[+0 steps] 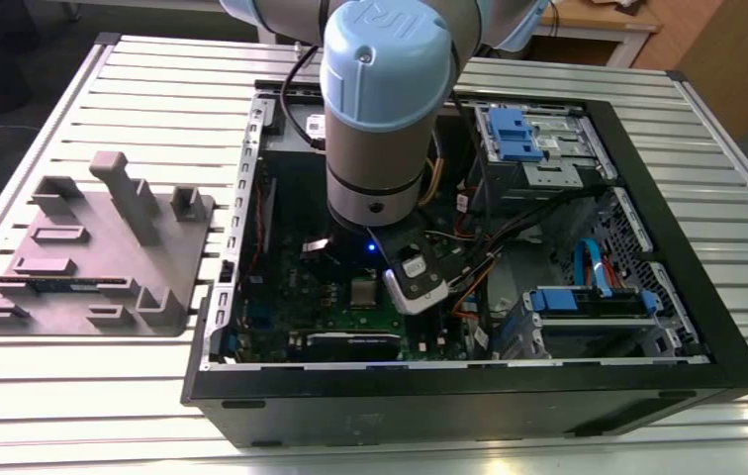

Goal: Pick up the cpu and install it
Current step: 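Place the cpu into insertion slot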

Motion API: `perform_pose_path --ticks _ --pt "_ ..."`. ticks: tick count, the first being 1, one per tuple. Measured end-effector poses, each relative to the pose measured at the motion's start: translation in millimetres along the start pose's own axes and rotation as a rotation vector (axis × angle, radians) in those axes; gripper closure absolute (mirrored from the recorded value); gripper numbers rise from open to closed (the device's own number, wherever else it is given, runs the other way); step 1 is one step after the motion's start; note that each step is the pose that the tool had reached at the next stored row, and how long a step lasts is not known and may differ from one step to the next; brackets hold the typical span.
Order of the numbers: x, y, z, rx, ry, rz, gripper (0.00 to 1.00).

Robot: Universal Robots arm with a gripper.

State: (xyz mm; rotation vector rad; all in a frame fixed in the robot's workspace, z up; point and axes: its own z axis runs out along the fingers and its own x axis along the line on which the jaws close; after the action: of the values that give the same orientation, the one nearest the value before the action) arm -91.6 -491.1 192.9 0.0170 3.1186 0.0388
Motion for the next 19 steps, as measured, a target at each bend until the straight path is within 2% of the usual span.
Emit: perform_pose_path --ticks 19 --pt "0.3 -0.1 2.3 0.0004 0.0002 0.0 0.61"
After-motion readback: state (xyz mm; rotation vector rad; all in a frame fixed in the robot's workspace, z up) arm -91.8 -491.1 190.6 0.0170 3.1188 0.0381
